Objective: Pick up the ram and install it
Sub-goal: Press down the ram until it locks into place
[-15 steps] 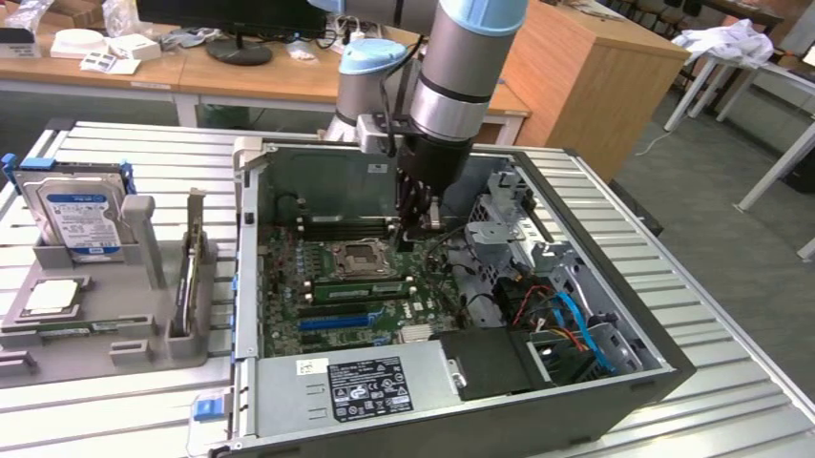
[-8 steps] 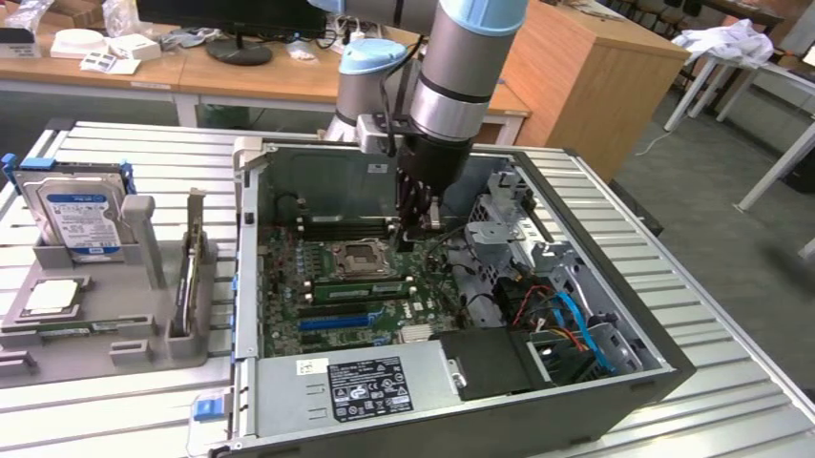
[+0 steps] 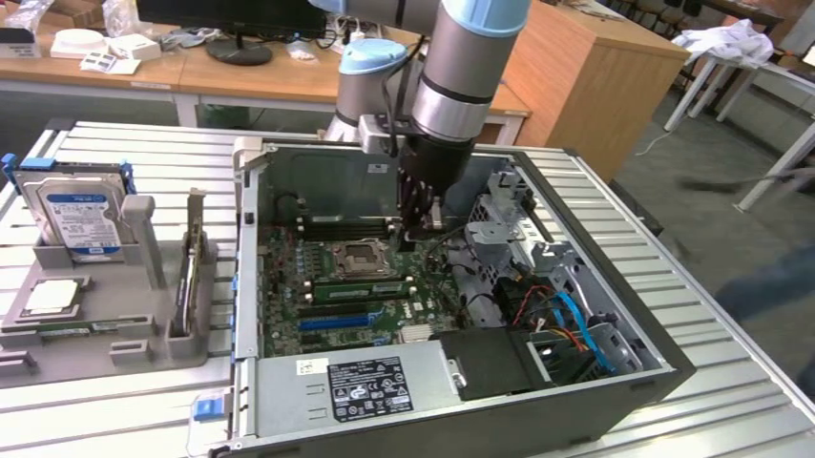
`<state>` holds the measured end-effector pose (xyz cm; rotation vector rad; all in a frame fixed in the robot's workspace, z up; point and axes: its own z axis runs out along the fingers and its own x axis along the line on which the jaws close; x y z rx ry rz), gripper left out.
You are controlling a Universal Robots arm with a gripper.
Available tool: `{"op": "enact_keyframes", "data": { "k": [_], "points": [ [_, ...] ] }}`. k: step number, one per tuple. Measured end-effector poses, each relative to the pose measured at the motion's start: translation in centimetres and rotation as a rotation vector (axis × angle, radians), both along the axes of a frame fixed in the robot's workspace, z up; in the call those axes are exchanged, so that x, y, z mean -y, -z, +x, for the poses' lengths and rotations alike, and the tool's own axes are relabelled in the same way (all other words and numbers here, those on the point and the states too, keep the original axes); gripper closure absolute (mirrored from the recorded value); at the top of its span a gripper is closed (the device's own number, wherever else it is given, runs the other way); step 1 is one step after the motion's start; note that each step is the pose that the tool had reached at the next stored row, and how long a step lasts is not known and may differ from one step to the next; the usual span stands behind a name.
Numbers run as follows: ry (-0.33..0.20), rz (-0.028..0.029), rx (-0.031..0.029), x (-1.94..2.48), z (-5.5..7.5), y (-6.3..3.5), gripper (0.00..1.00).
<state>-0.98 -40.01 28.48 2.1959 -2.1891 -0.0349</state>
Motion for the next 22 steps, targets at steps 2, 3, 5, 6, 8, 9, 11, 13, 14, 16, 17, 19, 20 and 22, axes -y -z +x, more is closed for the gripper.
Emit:
{"op": "enact_keyframes", "data": {
  "k": [2, 3, 5, 6, 8, 9, 11, 13, 14, 16, 17, 19, 20, 22],
  "points": [
    [0.000, 0.0005, -0.0016, 0.00, 0.5, 0.05, 0.89],
    [0.000, 0.0003, -0.0028, 0.01, 0.8, 0.07, 0.89],
    [0.000, 0.0005, -0.0041, 0.01, 1.2, 0.26, 0.89],
    [0.000, 0.0004, -0.0040, 0.02, 1.2, 0.43, 0.89],
    [0.000, 0.0004, -0.0041, 0.03, 1.3, 0.79, 0.89],
    [0.000, 0.0004, -0.0041, 0.03, 1.3, 0.97, 0.89],
    [0.000, 0.0004, -0.0041, 0.05, 1.3, 1.35, 0.89],
    [0.000, 0.0005, -0.0041, 0.10, 1.3, 1.71, 0.89],
    [0.000, 0.0004, -0.0041, 0.13, 1.3, 1.89, 0.89],
    [0.000, 0.0005, -0.0041, 0.18, 1.3, 2.25, 0.89],
    [0.000, 0.0005, -0.0041, 0.19, 1.3, 2.44, 0.89],
    [0.000, 0.0004, -0.0041, 0.25, 1.2, 2.80, 0.89],
    [0.000, 0.0004, -0.0040, 0.30, 1.1, 2.98, 0.89],
    [0.000, 0.0004, -0.0036, 0.38, 0.7, 3.34, 0.89]
  ]
}}
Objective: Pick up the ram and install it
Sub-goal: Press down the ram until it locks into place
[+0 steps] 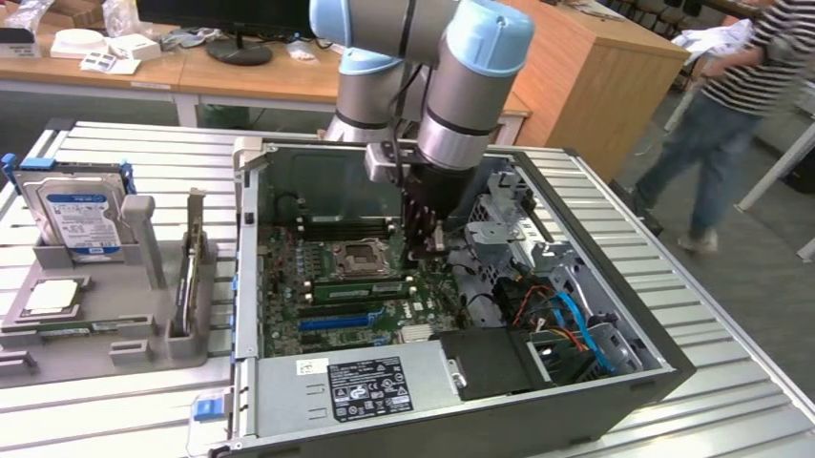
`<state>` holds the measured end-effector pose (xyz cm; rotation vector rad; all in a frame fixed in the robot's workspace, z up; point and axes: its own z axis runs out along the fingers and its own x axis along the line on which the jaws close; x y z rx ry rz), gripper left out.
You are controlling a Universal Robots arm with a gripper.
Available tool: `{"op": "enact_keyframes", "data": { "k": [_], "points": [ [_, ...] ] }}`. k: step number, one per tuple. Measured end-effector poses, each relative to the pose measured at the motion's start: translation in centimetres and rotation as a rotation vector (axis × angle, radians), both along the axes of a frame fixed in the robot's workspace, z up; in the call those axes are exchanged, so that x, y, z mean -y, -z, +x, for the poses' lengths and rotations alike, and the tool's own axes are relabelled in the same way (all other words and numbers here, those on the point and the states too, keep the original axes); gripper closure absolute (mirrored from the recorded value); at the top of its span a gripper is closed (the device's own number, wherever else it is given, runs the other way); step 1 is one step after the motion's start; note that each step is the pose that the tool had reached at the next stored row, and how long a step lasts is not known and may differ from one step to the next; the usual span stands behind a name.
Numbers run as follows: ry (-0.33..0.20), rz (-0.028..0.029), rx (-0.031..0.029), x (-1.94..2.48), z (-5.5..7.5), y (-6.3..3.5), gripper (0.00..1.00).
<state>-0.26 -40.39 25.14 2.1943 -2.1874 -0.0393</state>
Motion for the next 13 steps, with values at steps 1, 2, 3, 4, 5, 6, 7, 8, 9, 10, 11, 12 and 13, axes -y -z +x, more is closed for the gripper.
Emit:
{"op": "enact_keyframes", "data": {
  "k": [1, 2, 3, 4, 5, 6, 7, 8, 9, 10, 11, 12, 13],
  "points": [
    [0.000, 0.0000, 0.0004, 0.04, -0.2, 0.20, 0.89],
    [0.000, 0.0000, 0.0004, 0.07, -0.3, 0.38, 0.89],
    [0.000, 0.0000, 0.0004, 0.09, -0.3, 0.56, 0.89],
    [0.000, 0.0000, 0.0005, 0.09, -0.3, 0.74, 0.89],
    [0.000, 0.0001, 0.0005, 0.09, -0.3, 0.92, 0.89],
    [0.000, 0.0001, 0.0005, 0.09, -0.3, 1.10, 0.89],
    [0.000, 0.0000, 0.0005, 0.10, -0.2, 1.28, 0.89],
    [0.000, 0.0001, 0.0005, 0.10, -0.2, 1.46, 0.89],
    [0.000, 0.0002, 0.0005, 0.11, -0.2, 1.66, 0.89],
    [0.000, 0.0000, 0.0005, 0.12, -0.1, 1.83, 0.89],
    [0.000, -0.0001, 0.0004, 0.13, -0.1, 2.01, 0.89],
    [0.000, -0.0001, 0.0004, 0.14, -0.1, 2.06, 0.89],
    [0.000, -0.0004, 0.0004, 0.14, -0.1, 2.06, 0.89]
  ]
}}
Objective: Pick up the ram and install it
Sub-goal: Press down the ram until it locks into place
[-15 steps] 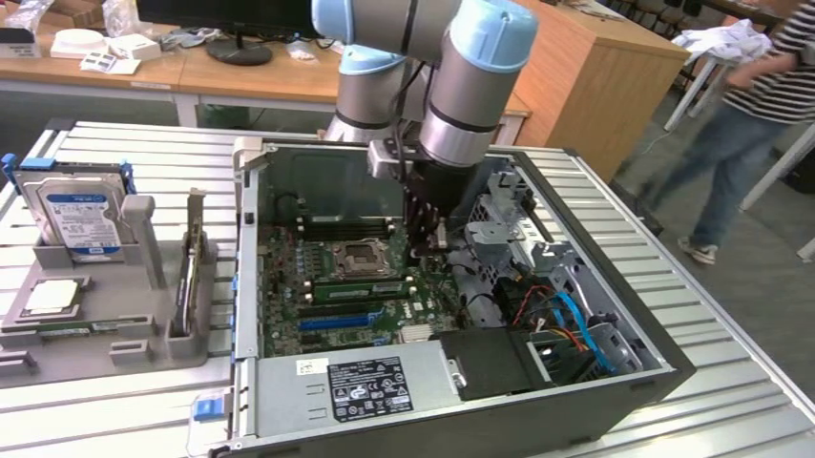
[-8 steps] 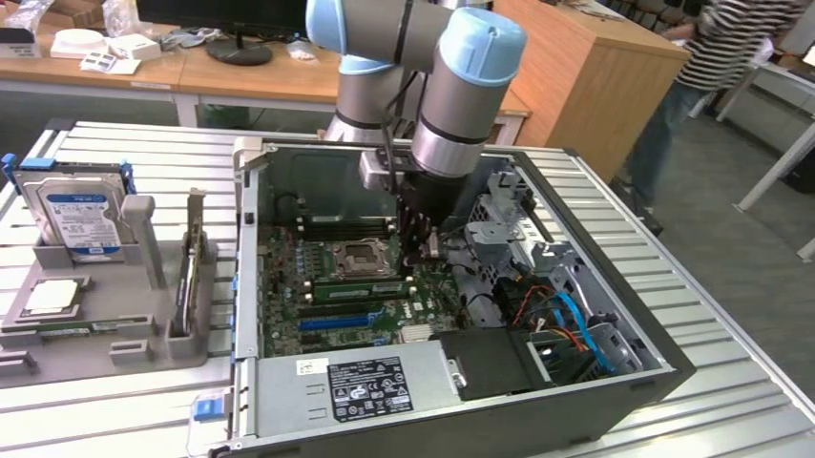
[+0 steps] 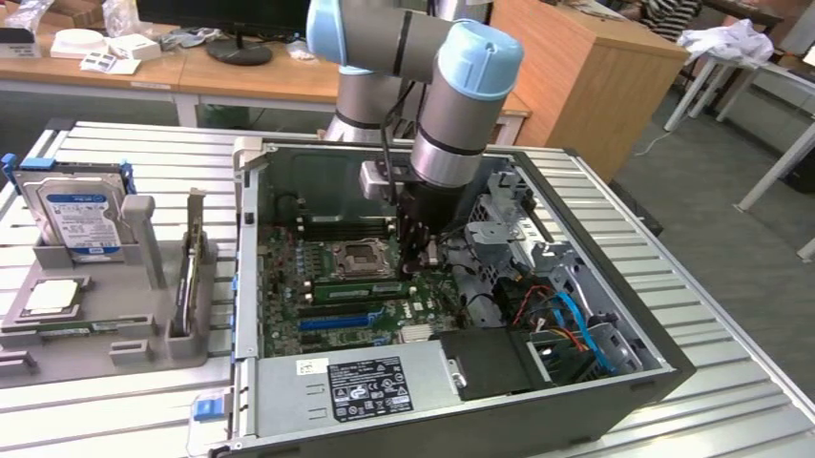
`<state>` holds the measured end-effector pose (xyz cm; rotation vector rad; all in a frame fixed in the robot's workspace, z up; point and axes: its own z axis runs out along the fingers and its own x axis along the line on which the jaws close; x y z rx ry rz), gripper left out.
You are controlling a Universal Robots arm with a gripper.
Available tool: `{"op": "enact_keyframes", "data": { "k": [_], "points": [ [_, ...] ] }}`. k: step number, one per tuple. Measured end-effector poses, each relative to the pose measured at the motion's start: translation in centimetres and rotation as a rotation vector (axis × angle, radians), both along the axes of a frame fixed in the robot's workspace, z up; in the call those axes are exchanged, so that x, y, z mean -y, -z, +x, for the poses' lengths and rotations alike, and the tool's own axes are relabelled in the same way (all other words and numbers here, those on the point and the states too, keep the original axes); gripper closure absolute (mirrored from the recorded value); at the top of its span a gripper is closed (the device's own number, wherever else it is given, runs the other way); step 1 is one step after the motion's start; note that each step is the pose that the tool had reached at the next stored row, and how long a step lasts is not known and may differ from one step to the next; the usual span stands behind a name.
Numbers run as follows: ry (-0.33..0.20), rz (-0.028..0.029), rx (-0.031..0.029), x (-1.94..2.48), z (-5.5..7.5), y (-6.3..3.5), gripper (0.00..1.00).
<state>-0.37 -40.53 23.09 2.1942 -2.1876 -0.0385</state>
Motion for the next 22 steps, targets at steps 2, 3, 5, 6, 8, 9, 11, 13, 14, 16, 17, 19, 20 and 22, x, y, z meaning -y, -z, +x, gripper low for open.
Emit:
{"op": "enact_keyframes", "data": {
  "k": [2, 3, 5, 6, 8, 9, 11, 13, 14, 16, 17, 19, 20, 22],
  "points": [
    [0.000, 0.0001, 0.0001, 0.01, 0.0, 0.05, 0.89],
    [0.000, 0.0004, 0.0002, 0.02, 0.0, 0.18, 0.89],
    [0.000, 0.0001, 0.0001, 0.08, 0.0, 0.54, 0.89],
    [0.000, -0.0006, 0.0000, 0.11, 0.0, 0.70, 0.89],
    [0.000, -0.0024, -0.0008, 0.19, 0.0, 0.99, 0.89],
    [0.000, -0.0030, -0.0010, 0.20, 0.0, 1.08, 0.89],
    [0.000, -0.0011, -0.0007, 0.18, 0.0, 1.07, 0.89],
    [0.000, 0.0044, 0.0013, 0.14, 0.0, 0.73, 0.89],
    [0.000, 0.0035, 0.0009, 0.15, 0.0, 0.34, 0.89],
    [0.000, 0.0018, 0.0002, 0.17, 0.0, -0.52, 0.89],
    [0.000, 0.0017, 0.0001, 0.17, 0.0, -0.69, 0.89],
    [0.000, 0.0018, 0.0052, 0.17, -0.4, -0.73, 0.89],
    [0.000, 0.0016, 0.0128, 0.18, -0.8, -0.74, 0.89],
    [0.000, 0.0017, 0.0286, 0.18, -1.5, -0.74, 0.89]
  ]
}}
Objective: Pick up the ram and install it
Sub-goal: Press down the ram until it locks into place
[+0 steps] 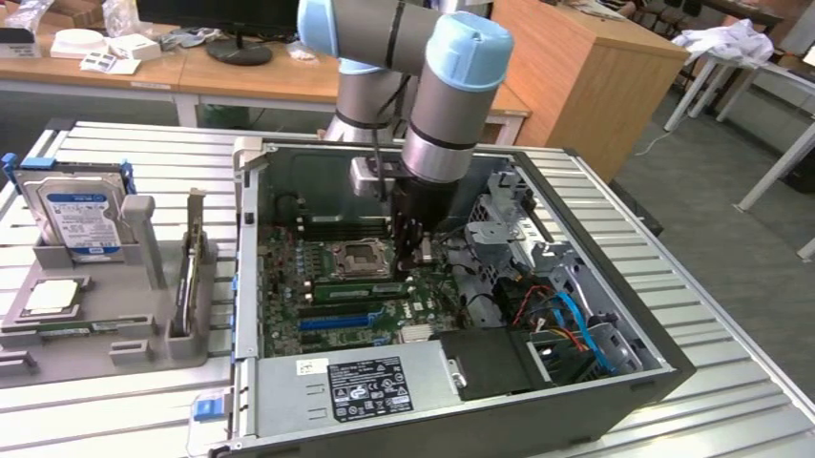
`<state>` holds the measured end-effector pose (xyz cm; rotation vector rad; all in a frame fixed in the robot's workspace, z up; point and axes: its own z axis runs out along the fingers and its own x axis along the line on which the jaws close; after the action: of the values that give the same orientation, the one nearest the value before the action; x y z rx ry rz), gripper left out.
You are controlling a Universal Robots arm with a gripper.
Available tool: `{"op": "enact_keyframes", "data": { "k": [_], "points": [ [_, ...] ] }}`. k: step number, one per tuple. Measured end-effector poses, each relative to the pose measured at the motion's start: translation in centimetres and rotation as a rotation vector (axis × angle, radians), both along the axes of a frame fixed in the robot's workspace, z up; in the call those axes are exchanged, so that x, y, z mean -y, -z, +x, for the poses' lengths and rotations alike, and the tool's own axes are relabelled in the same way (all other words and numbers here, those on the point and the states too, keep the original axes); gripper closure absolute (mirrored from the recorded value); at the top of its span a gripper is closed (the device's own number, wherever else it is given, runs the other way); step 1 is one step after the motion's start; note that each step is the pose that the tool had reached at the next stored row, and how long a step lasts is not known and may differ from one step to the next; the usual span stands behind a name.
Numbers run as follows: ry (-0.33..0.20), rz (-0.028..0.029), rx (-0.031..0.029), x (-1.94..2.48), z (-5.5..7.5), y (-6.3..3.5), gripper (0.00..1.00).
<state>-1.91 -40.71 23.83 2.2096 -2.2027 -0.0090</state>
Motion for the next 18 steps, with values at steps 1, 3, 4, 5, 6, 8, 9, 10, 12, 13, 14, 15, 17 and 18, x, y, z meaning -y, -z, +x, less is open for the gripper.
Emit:
{"op": "enact_keyframes", "data": {
  "k": [1, 3, 4, 5, 6, 8, 9, 10, 12, 13, 14, 15, 17, 18],
  "points": [
    [0.000, -0.0001, 0.0090, 0.00, -0.4, 0.00, 0.89],
    [0.000, -0.0003, 0.0247, 0.00, -1.2, -0.01, 0.89],
    [0.000, -0.0004, 0.0322, 0.00, -1.6, -0.02, 0.89],
    [0.000, -0.0004, 0.0384, 0.00, -1.8, -0.01, 0.89],
    [0.000, -0.0001, 0.0456, 0.00, -2.2, 0.00, 0.89],
    [0.000, -0.0002, 0.0598, 0.00, -2.9, 0.00, 0.89],
    [0.000, -0.0001, 0.0664, 0.00, -3.3, 0.00, 0.89],
    [0.000, -0.0001, 0.0738, 0.00, -3.7, 0.00, 0.89],
    [0.000, -0.0003, 0.0882, 0.00, -4.2, 0.00, 0.89],
    [0.000, -0.0016, 0.0895, 0.00, -4.6, 0.00, 0.89],
    [0.000, -0.0017, 0.0895, 0.00, -5.0, 0.00, 0.89],
    [0.000, -0.0018, 0.0896, 0.00, -5.3, -0.01, 0.89],
    [0.000, -0.0018, 0.0893, 0.00, -6.1, 0.00, 0.89],
    [0.000, -0.0018, 0.0886, 0.00, -6.4, 0.00, 0.89]
  ]
}}
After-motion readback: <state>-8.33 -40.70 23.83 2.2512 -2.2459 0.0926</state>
